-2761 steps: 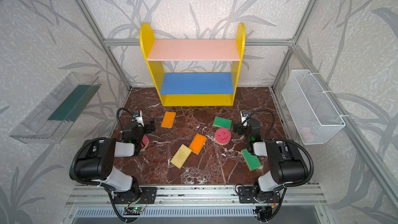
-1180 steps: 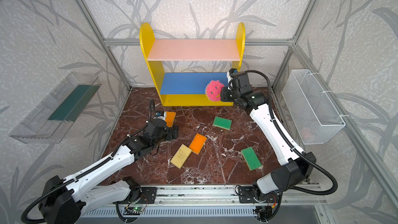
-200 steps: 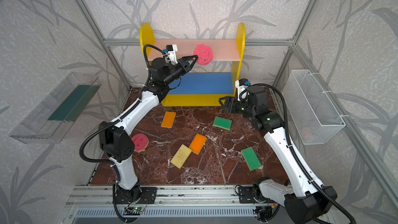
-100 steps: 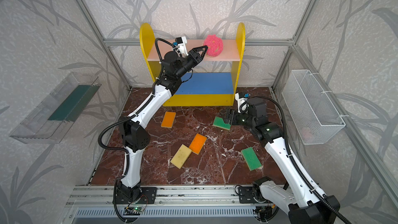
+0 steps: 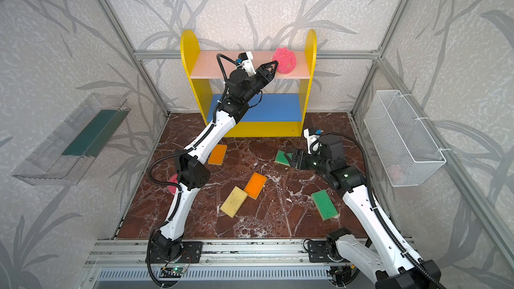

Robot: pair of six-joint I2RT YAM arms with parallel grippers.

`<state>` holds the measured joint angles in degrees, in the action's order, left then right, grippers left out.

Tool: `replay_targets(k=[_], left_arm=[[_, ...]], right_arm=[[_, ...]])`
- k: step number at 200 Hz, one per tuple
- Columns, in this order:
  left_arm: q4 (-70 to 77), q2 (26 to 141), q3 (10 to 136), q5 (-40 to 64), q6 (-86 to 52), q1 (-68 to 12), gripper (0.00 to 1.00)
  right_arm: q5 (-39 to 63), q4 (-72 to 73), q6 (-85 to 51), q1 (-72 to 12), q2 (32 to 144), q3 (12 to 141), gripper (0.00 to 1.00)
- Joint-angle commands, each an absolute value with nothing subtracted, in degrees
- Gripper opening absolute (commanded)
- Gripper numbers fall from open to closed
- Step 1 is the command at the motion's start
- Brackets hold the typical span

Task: Arrange cleaning sponges on a shelf
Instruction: Place the cleaning sponge on the shelf.

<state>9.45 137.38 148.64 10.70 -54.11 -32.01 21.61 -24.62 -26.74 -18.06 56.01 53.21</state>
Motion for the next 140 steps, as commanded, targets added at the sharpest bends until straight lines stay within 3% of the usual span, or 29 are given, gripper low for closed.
replay_targets(k=[1, 47, 61, 85, 140], left_arm=[[9.1, 139.1, 151.2, 7.3, -54.5, -32.9, 0.38], [9.9, 140.3, 151.2, 5.2, -54.6, -33.8, 0.38], [10.2, 140.5, 151.2, 5.1, -54.5, -33.8, 0.41], [9.4, 140.7, 151.3, 4.8, -54.1, -33.7, 0.59], [8.8, 140.8, 151.3, 4.4, -53.9, -33.4, 0.62]], right_arm=[[22.8, -23.3, -27.3, -18.5, 55.2, 51.7, 0.76], [22.8, -23.3, -26.9, -18.8, 55.0, 50.1, 0.76], [22.8, -23.4, -26.7, -18.8, 55.1, 50.0, 0.76], [22.8, -23.2, -26.6, -18.9, 55.0, 49.7, 0.76], [22.8, -22.8, -26.5, -18.9, 55.1, 49.5, 0.76]])
